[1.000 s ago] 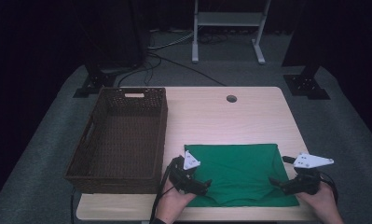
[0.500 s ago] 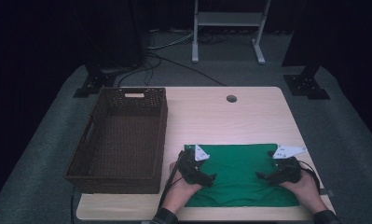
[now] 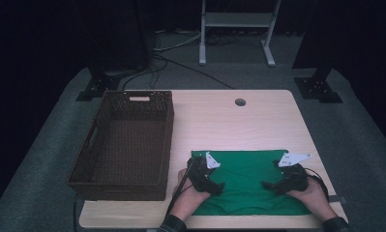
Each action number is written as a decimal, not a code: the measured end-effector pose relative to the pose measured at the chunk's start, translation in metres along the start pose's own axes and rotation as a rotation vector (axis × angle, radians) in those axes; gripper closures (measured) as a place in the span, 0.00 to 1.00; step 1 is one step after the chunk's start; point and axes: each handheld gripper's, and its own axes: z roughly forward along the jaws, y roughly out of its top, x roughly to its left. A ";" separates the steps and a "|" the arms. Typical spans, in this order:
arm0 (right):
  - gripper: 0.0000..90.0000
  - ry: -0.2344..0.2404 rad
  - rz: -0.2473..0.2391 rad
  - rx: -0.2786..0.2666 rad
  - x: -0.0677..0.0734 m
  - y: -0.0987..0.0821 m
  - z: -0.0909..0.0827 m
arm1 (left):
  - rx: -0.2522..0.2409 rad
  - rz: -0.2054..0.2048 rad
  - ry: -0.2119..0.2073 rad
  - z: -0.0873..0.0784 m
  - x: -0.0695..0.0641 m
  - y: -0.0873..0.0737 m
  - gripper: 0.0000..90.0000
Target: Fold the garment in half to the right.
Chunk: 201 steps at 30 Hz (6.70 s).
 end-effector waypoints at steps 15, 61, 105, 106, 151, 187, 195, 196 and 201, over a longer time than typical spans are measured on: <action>0.00 -0.022 0.028 -0.007 0.030 -0.015 -0.014 | -0.003 0.013 -0.014 -0.012 -0.016 -0.013 0.00; 0.00 -0.010 0.017 -0.006 0.029 -0.015 -0.014 | -0.016 -0.123 0.074 -0.039 0.012 -0.036 0.28; 0.00 0.037 -0.007 -0.003 0.010 -0.036 -0.035 | -0.055 -0.163 -0.038 -0.048 0.006 -0.030 0.94; 0.00 0.039 -0.008 -0.003 0.010 -0.035 -0.034 | -0.071 -0.173 -0.044 -0.051 0.007 -0.029 0.94; 0.00 0.249 -0.178 -0.029 0.036 0.106 0.093 | -0.265 -0.173 -0.166 -0.078 0.007 0.021 0.94; 0.00 0.159 -0.149 -0.007 0.004 0.026 0.027 | -0.270 -0.157 -0.164 -0.080 0.003 0.027 0.94; 0.00 0.179 -0.168 -0.007 0.018 0.042 0.043 | -0.280 -0.129 -0.170 -0.083 0.005 0.041 0.94; 0.00 0.179 -0.170 -0.008 0.021 0.044 0.045 | -0.276 -0.121 -0.173 -0.082 0.005 0.043 0.94; 0.00 0.183 -0.173 -0.008 0.033 0.054 0.055 | -0.262 -0.100 -0.197 -0.077 0.003 0.047 0.94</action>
